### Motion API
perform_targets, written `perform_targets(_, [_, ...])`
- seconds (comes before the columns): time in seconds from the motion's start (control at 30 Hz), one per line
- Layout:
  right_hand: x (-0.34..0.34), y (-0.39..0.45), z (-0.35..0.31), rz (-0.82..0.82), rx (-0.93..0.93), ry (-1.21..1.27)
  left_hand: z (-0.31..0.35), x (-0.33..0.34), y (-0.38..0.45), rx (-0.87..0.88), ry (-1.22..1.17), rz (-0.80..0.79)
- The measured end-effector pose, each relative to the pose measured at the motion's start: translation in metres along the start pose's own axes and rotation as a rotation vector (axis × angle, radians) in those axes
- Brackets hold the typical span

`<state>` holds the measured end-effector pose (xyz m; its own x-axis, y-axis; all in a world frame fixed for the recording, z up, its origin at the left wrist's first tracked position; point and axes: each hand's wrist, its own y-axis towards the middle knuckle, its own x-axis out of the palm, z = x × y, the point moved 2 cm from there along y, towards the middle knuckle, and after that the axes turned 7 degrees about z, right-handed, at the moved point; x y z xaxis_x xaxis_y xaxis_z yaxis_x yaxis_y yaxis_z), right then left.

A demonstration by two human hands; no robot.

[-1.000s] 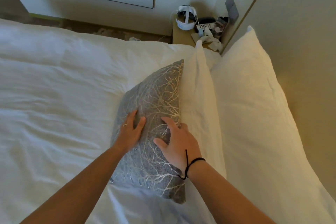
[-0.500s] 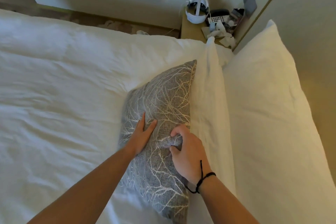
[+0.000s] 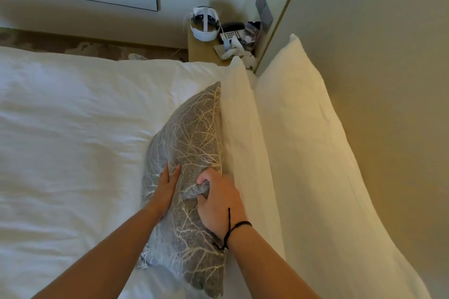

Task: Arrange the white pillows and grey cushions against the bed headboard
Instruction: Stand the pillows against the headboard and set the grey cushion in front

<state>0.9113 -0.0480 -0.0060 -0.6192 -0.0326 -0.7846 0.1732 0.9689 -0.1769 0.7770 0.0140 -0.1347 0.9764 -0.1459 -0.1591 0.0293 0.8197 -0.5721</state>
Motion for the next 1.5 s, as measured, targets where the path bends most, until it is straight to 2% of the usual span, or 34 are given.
perform_targets(0.1, [-0.007, -0.004, 0.006, 0.023, -0.007, -0.014, 0.003, 0.000, -0.013, 0.038, 0.062, 0.074])
perform_targets(0.27, [-0.025, -0.026, 0.017, 0.031, -0.017, 0.009, 0.014, 0.016, -0.070, 0.271, 0.228, 0.145])
perform_targets(0.4, [-0.044, -0.072, 0.033, 0.204, -0.023, 0.005, 0.024, 0.032, -0.121, 0.427, 0.413, 0.180])
perform_targets(0.5, [-0.052, -0.124, 0.063, 0.276, 0.076, -0.081, 0.021, 0.041, -0.148, 0.509, 0.527, 0.191])
perform_targets(0.63, [-0.044, -0.193, 0.097, 0.071, 0.369, -0.286, 0.009, 0.049, -0.171, 0.505, 0.624, 0.194])
perform_targets(0.73, [-0.041, -0.226, 0.104, -0.035, 0.496, -0.207, 0.007, 0.054, -0.182, 0.475, 0.643, 0.176])
perform_targets(0.87, [-0.049, -0.244, 0.104, -0.121, 0.464, -0.363, 0.011, 0.055, -0.188, 0.445, 0.666, 0.144])
perform_targets(1.03, [-0.063, -0.266, 0.114, -0.070, 0.430, -0.424, 0.015, 0.051, -0.186, 0.425, 0.698, 0.106])
perform_targets(1.5, [-0.077, -0.291, 0.140, -0.020, 0.395, -0.266, 0.005, 0.051, -0.192, 0.454, 0.749, 0.105])
